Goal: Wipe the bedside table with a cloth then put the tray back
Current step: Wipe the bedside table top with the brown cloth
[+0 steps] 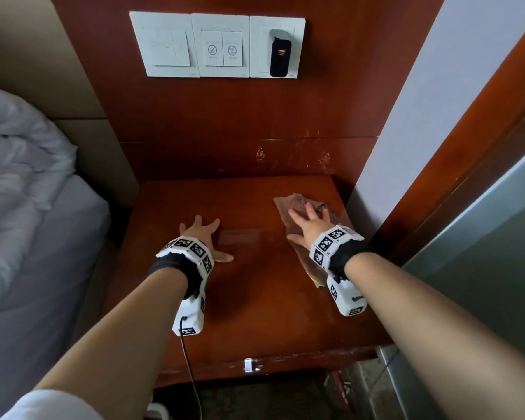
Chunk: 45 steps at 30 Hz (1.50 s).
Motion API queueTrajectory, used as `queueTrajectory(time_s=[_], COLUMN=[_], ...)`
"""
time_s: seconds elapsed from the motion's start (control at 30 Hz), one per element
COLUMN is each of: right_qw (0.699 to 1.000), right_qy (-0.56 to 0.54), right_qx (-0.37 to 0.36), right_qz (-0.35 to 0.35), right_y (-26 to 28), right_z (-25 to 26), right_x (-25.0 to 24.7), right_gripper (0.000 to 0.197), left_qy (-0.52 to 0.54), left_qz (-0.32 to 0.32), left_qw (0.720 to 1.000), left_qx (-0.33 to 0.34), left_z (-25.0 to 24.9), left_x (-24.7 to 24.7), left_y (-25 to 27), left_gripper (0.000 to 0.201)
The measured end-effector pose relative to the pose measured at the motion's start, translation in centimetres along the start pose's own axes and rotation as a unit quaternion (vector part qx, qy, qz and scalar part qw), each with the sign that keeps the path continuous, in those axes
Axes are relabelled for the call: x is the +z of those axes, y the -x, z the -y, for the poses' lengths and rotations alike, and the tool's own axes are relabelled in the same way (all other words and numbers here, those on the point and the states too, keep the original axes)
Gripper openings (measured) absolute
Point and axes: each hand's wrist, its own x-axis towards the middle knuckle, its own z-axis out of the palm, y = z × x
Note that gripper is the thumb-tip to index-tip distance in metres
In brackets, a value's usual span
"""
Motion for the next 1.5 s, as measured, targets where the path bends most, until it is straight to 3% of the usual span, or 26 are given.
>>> queueTrajectory(time_s=[0.57, 1.5], right_qw=[0.999, 0.998], right_qy=[0.037, 0.036], right_qx=[-0.027, -0.032], right_qz=[0.019, 0.028], right_y=[0.7, -8.9], right_z=[1.9, 5.4], right_x=[1.4, -4.2], right_gripper=[0.073, 0.073], left_qy=[0.016, -0.023], left_qz=[0.009, 0.001], left_qw=[1.000, 1.000], left_qx=[0.004, 0.003], left_z=[1.7, 1.2], left_x=[0.9, -2.2], left_y=[-0.7, -8.3], left_gripper=[0.115, 0.115])
